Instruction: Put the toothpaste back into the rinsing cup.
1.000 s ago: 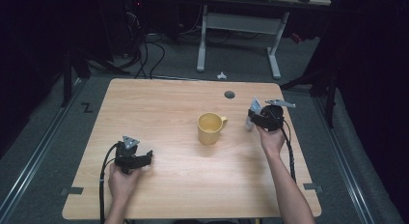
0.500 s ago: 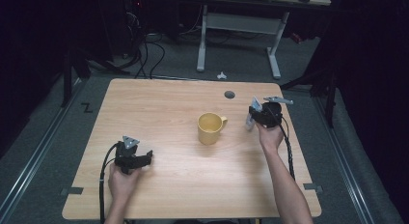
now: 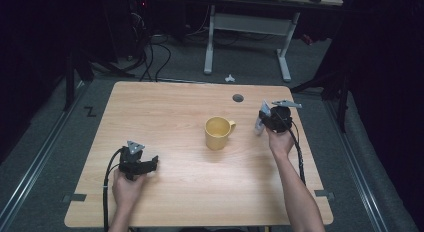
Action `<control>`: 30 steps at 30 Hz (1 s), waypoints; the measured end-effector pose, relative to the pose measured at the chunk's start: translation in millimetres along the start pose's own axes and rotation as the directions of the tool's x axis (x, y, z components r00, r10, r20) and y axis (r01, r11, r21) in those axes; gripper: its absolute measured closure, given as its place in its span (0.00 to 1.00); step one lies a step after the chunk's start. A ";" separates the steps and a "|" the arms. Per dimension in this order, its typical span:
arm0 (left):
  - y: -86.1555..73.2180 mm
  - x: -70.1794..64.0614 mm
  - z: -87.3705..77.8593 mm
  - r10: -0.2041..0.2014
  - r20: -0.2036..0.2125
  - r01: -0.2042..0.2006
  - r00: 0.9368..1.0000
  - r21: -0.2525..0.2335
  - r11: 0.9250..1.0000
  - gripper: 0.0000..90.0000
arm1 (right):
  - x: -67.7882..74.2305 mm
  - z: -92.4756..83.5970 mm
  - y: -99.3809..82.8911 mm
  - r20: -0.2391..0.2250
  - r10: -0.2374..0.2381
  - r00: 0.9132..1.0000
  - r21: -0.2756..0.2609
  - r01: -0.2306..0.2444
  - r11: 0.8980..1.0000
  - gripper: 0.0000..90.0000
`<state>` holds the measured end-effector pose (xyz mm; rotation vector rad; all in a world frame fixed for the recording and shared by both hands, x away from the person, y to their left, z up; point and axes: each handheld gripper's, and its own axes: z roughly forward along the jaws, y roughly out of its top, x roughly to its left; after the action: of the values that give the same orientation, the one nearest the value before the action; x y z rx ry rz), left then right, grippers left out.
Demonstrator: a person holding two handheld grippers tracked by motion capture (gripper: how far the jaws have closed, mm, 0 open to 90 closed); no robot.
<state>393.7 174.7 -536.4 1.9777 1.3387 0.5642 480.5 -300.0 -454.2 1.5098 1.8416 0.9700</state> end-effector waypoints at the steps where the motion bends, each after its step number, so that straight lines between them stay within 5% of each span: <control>1: -0.1 0.2 0.0 -0.001 0.000 0.001 1.000 -0.002 1.000 0.24 | -0.3 -0.6 0.0 0.004 -0.006 1.000 -0.003 0.006 1.000 0.77; 24: -0.1 -0.2 0.0 0.001 0.001 -0.001 1.000 0.000 1.000 0.24 | 5.7 -31.3 4.1 -0.092 -0.099 0.991 -0.018 0.098 0.995 0.78; 30: -0.1 -0.2 0.1 0.001 -0.001 -0.001 1.000 -0.002 1.000 0.24 | 8.2 -41.7 7.8 -0.146 -0.083 0.986 -0.052 0.077 0.996 0.78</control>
<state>393.6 174.4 -536.5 1.9769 1.3375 0.5661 450.1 -298.7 -423.5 1.3576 1.9533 1.1041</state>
